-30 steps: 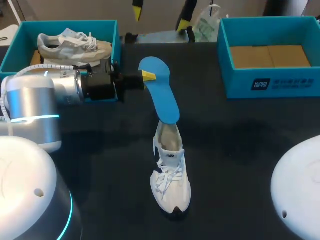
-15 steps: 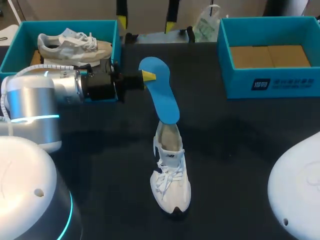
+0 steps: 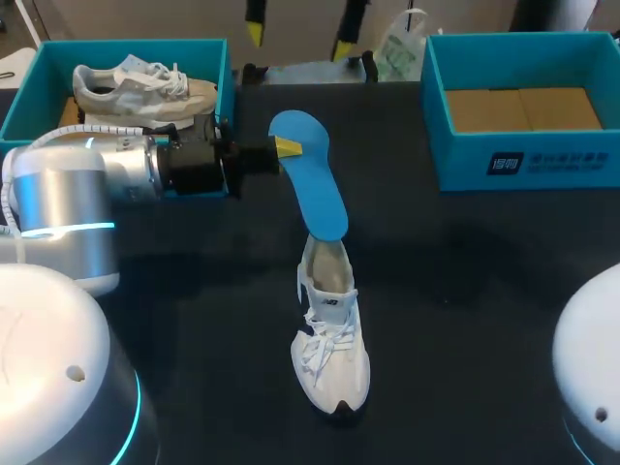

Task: Take the shoe out of the shoebox, open the shoe tongue, remove and reinsert the insole, then place the shoe into the shoebox

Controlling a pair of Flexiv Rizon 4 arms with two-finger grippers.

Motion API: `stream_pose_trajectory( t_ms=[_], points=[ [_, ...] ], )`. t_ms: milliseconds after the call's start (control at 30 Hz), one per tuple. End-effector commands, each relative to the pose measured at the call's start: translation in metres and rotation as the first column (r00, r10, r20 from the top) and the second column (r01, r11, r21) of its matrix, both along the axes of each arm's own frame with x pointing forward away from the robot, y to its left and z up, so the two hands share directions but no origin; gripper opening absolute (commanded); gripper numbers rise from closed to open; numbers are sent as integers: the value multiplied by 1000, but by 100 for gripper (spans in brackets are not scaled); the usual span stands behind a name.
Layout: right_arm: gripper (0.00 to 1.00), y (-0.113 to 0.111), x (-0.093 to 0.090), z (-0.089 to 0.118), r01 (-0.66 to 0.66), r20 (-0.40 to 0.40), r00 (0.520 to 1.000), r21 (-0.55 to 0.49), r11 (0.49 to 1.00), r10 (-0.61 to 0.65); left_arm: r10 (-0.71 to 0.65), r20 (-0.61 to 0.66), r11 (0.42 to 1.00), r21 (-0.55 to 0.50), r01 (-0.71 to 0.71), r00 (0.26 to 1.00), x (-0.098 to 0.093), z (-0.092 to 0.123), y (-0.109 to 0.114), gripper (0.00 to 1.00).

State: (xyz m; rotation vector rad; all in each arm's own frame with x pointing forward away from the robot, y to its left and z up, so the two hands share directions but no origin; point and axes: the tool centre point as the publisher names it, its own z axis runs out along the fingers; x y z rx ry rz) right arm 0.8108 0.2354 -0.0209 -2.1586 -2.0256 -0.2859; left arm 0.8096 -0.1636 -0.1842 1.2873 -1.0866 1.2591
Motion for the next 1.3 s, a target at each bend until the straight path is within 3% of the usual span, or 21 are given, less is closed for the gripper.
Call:
stream_pose_trajectory(
  t_ms=[33,100,133,200,233,467,633,867,1000,1300],
  points=[
    [100,-30,-9,-7,-4,61,998,497,868,-31,1,0,1000,1,-1,1000,0,0,-1,0],
    [100,-33,-8,-7,28,28,998,555,832,-53,1,0,1000,1,-1,1000,0,0,-1,0],
    [100,-35,-8,-9,7,57,997,585,811,-50,1,0,1000,1,-1,1000,0,0,-1,0],
    [100,-38,-9,-12,60,-8,997,623,780,-71,1,0,1000,1,-1,1000,0,0,-1,0],
    [100,-38,-9,-14,59,-2,997,644,762,-75,1,0,1000,1,-1,1000,0,0,-1,0],
    [100,-44,-10,-42,65,-37,998,795,603,-60,1,0,1000,1,-1,1000,0,0,-1,0],
    [100,-50,-9,-52,-13,42,998,862,507,-46,1,0,1000,1,-1,1000,0,0,-1,0],
    [100,-54,-9,-68,-30,65,994,929,368,-84,1,0,1000,1,-1,1000,0,0,-1,0],
    [100,-58,-9,-74,-37,78,991,945,326,-113,1,0,1000,1,-1,1000,0,0,-1,0],
    [100,-61,-9,-87,0,38,991,959,283,-129,1,0,1000,1,-1,1000,0,0,-1,0]
  ],
)
